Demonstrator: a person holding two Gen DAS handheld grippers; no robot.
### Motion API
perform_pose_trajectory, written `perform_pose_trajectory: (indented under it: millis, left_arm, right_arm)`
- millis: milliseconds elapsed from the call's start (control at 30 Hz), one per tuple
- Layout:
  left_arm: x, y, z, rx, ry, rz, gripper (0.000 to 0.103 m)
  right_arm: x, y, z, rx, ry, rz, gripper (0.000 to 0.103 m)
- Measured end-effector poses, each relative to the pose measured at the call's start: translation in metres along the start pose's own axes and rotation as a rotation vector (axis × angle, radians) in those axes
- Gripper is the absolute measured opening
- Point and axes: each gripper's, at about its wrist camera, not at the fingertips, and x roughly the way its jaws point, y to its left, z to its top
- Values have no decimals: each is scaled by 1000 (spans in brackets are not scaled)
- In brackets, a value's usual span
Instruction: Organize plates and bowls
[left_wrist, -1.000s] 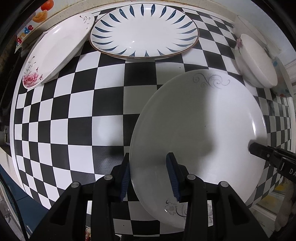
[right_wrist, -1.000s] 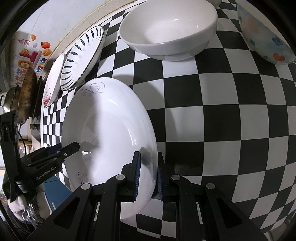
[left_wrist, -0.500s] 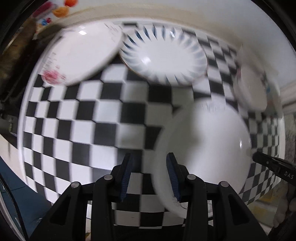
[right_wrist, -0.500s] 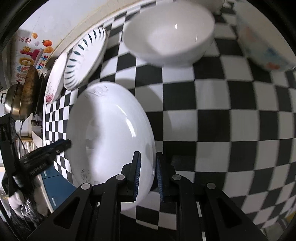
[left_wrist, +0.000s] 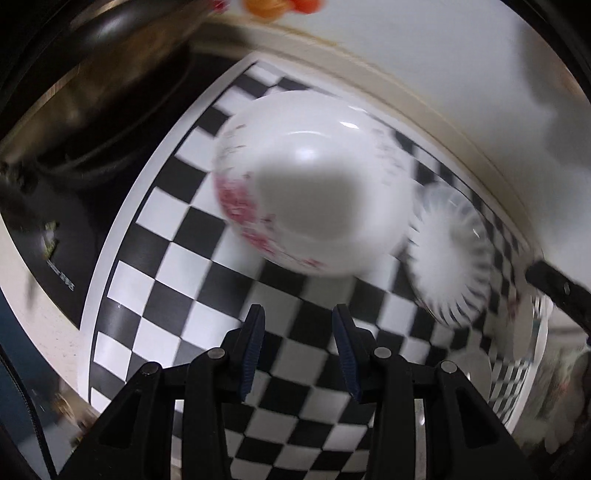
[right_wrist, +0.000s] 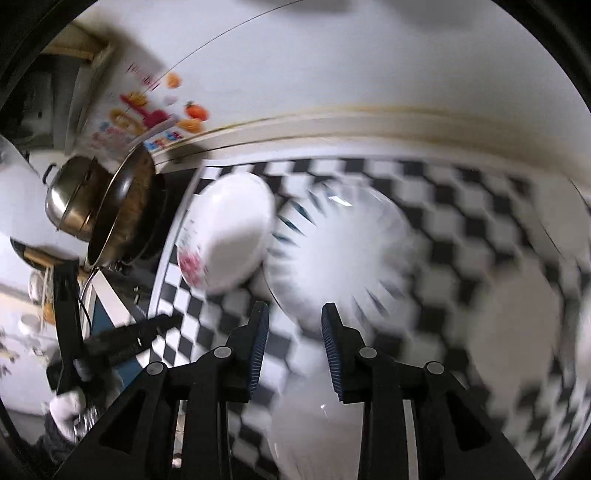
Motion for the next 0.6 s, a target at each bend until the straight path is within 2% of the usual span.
perform_pose_trajectory:
  millis: [167,300,400,600]
  left_arm:
    - [23,28,26,-106,19,-37,36]
    - [36,39,43,-155,26,-58,36]
    - [45,40,54,-163,34,-54,36]
    - [58,40,69,-161,52,-42,35]
  right_arm:
    - [85,26,74,-38,96,22,32]
    - [138,27,107,-36,164,37,32]
    - [169,23,123,-36,221,32,32]
    - [205,21,134,-48,288,42,33]
